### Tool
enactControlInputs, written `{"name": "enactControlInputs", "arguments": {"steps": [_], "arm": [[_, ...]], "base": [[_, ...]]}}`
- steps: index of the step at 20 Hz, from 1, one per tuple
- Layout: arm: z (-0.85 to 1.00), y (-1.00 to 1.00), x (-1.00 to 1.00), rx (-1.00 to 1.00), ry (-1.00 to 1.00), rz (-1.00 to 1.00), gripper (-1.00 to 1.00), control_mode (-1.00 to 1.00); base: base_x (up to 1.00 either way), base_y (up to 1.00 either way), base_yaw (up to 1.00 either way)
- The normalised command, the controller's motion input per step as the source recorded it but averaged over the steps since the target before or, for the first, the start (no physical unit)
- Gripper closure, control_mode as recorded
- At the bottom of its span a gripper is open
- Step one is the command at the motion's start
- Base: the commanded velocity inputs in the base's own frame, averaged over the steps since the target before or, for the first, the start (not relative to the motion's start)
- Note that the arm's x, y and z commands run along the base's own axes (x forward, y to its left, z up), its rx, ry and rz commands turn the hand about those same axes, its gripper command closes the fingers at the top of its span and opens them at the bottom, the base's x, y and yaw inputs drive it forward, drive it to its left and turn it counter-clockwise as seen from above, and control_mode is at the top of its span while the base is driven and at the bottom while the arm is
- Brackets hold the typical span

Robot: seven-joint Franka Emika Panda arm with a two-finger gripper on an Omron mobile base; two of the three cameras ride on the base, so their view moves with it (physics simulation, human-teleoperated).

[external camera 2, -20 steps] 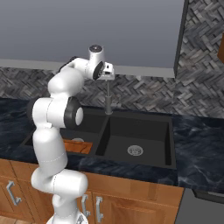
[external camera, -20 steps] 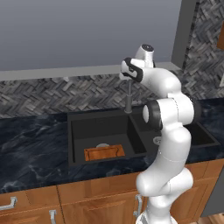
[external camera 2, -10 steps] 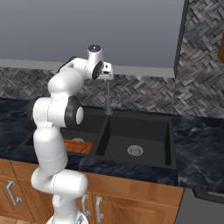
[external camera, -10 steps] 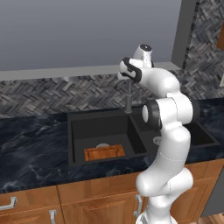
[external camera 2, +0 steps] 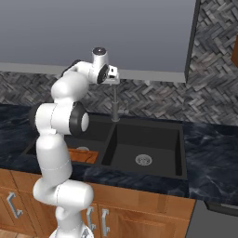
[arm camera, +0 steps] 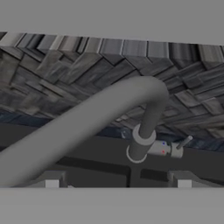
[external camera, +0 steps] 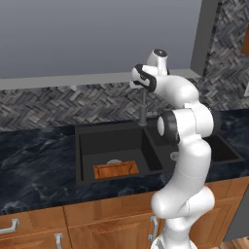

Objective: Turn on the sink faucet with hot water and rinse the cutting board for ten seconds, then turn off the faucet. Push the cutting board to reach the water if necessary.

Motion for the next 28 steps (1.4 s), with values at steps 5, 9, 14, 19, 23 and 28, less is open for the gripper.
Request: {"name": "enactControlInputs", "arguments": {"steps": [5,9,14,19,23,28], "arm": [[0.00,0.06,0.01,0.00,0.00,0.00,-1.00,-1.00],[0.00,-0.31,-0.10,0.00,0.00,0.02,-1.00,-1.00],[0.00,-0.65,-0.23,0.01,0.00,0.05,-1.00,-1.00],[-0.09,-0.61,-0.15,0.00,0.00,0.05,-1.00,-1.00],[-0.33,-0.54,-0.06,0.00,-0.09,0.05,-1.00,-1.00],[-0.57,-0.42,-0.04,0.00,-0.23,0.06,-1.00,-1.00]], "base": [[0.00,0.00,0.00],[0.00,0.00,0.00],[0.00,0.00,0.00],[0.00,0.00,0.00],[0.00,0.00,0.00],[0.00,0.00,0.00]]}}
